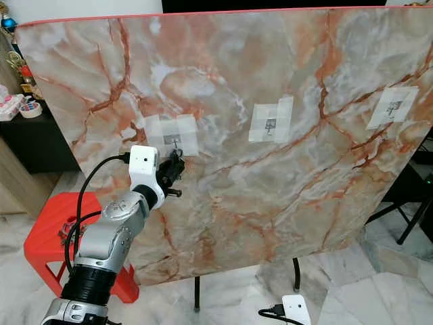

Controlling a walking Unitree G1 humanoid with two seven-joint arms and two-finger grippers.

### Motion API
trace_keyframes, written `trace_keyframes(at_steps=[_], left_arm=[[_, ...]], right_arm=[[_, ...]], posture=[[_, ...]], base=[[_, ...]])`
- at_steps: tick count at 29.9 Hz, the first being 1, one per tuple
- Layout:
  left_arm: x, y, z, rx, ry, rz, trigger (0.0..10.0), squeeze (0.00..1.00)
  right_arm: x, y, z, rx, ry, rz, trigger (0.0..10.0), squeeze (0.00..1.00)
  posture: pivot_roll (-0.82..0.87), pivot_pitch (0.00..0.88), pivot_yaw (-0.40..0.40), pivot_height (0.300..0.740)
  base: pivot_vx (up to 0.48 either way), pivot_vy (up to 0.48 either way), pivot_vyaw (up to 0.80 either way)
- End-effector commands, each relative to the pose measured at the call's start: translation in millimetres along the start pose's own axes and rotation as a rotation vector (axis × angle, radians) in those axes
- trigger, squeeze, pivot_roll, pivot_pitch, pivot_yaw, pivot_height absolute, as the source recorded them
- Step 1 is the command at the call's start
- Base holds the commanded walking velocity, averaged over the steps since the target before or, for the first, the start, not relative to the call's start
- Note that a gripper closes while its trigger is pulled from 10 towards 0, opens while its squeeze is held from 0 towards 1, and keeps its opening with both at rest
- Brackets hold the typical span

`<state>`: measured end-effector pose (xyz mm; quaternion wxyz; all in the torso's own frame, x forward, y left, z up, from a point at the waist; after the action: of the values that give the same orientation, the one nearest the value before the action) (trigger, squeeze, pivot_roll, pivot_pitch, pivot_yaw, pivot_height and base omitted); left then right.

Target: Hang keys on a hook

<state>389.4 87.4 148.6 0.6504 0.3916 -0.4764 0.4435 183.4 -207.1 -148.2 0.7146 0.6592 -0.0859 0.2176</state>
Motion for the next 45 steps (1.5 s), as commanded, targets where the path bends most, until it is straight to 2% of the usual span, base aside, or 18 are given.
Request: trace_keyframes(at_steps=[1, 2, 4, 9, 11, 12, 14, 15, 18, 19, 21, 24, 27, 30, 33, 37, 41, 45], left_arm=[[-5.9, 4.2, -14.7, 0.053, -0.028, -0.023, 10.0, 1.0], [-7.5, 8.3, -21.9, 0.067, -0.037, -0.022, 10.0, 1.0], [-7.5, 8.3, -21.9, 0.067, -0.037, -0.022, 10.0, 1.0], [-28.8, 34.1, -65.0, 0.16, -0.146, -0.072, 10.0, 1.0], [-33.1, 38.4, -71.3, 0.172, -0.173, -0.085, 10.0, 1.0], [-36.7, 42.3, -78.4, 0.186, -0.177, -0.09, 10.0, 0.93], [-38.8, 44.8, -82.9, 0.196, -0.177, -0.092, 10.0, 0.93], [-43.7, 49.3, -92.0, 0.217, -0.168, -0.096, 10.0, 0.0], [-65.9, 65.2, -119.1, 0.271, -0.122, -0.131, 10.0, 0.0], [-85.1, 75.1, -130.7, 0.291, -0.118, -0.185, 10.0, 0.0], [-94.7, 80.0, -135.3, 0.297, -0.12, -0.215, 10.0, 0.0], [-141.3, 105.0, -154.9, 0.33, -0.156, -0.391, 10.0, 0.0], [-172.1, 123.0, -163.7, 0.37, -0.122, -0.494, 10.0, 0.0], [-204.7, 137.4, -159.1, 0.366, -0.126, -0.615, 10.0, 0.0], [-227.6, 147.3, -151.5, 0.386, -0.075, -0.683, 10.0, 0.0], [-245.3, 156.3, -144.2, 0.417, -0.021, -0.735, 10.0, 0.0], [-256.8, 162.7, -138.6, 0.442, 0.027, -0.763, 10.0, 0.0], [-263.3, 167.7, -135.6, 0.441, 0.024, -0.789, 10.0, 0.0]], right_arm=[[0.9, -0.2, -1.3, 0.004, -0.006, -0.002, 10.0, 0.0], [0.8, -0.2, -1.3, 0.005, -0.006, -0.003, 10.0, 0.0], [0.8, -0.2, -1.3, 0.005, -0.006, -0.003, 10.0, 0.0], [0.1, -0.1, -0.8, 0.004, -0.004, -0.005, 10.0, 0.0], [-0.1, -0.1, -0.6, 0.004, -0.003, -0.005, 10.0, 0.0], [-0.1, -0.1, -0.6, 0.004, -0.002, -0.006, 10.0, 0.0], [-0.2, -0.1, -0.5, 0.005, -0.001, -0.006, 10.0, 0.0], [-0.2, -0.1, -0.4, 0.004, -0.001, -0.006, 10.0, 0.0], [-0.6, 0.0, -0.1, 0.003, -0.002, -0.006, 10.0, 0.0], [-1.1, 0.0, 0.1, 0.002, -0.004, -0.007, 10.0, 0.0], [-1.4, 0.0, 0.2, 0.001, -0.005, -0.008, 10.0, 0.0], [-3.0, 0.2, 0.9, -0.006, -0.02, -0.011, 10.0, 0.0], [-3.5, 0.2, 1.2, -0.009, -0.03, -0.011, 10.0, 0.0], [-3.7, 0.2, 1.2, -0.009, -0.034, -0.01, 10.0, 0.0], [-3.4, 0.3, 0.8, -0.008, -0.051, -0.003, 10.0, 0.0], [-3.9, 0.2, -0.9, -0.009, -0.094, 0.002, 10.0, 0.0], [-6.1, -0.1, -4.3, -0.015, -0.206, 0.005, 10.0, 0.0], [-8.6, -0.1, -6.0, -0.021, -0.248, -0.001, 10.0, 0.0]], posture=[[0.07, 0.0, -0.031, 0.724], [0.07, 0.0, -0.031, 0.724], [0.07, 0.0, -0.031, 0.724], [0.07, 0.0, -0.029, 0.724], [0.07, 0.0, -0.029, 0.724], [0.07, 0.0, -0.029, 0.724], [0.07, 0.0, -0.029, 0.724], [0.07, 0.0, -0.03, 0.724], [0.07, 0.0, -0.029, 0.724], [0.06, 0.0, -0.028, 0.724], [0.06, 0.0, -0.028, 0.724], [0.06, 0.0, -0.024, 0.724], [0.06, 0.0, -0.027, 0.724], [0.06, 0.0, -0.029, 0.724], [0.05, 0.0, -0.028, 0.724], [0.03, 0.0, -0.02, 0.724], [0.03, 0.0, -0.01, 0.724], [0.01, 0.0, 0.001, 0.724]], base=[[0.0, 0.0, 0.0], [0.0, 0.0, 0.0], [0.0, 0.0, 0.0], [0.0, 0.0, 0.0], [0.0, 0.0, 0.0], [0.0, 0.0, 0.0], [0.0, 0.0, 0.0], [0.0, 0.0, 0.0], [0.0, 0.0, 0.0], [0.0, 0.0, 0.0], [0.0, 0.0, 0.0], [0.0, 0.0, 0.0], [0.0, 0.0, 0.0], [0.0, 0.0, 0.0], [0.0, 0.0, 0.0], [0.0, 0.0, 0.0], [0.0, 0.0, 0.0], [0.0, 0.0, 0.0]])
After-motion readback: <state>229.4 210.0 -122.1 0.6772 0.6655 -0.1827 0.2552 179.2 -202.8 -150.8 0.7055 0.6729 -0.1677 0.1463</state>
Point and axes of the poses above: a point about 5 cm out from each wrist's last joint towards the gripper, its own y axis pointing back from the gripper into the wrist, its own x axis along the axis of the wrist's last joint, z = x × y, the point moved 6 cm from there along -y, pointing out of the wrist towards the gripper, and after that the axes turned 8 degrees about y, right-handed, at the moved point
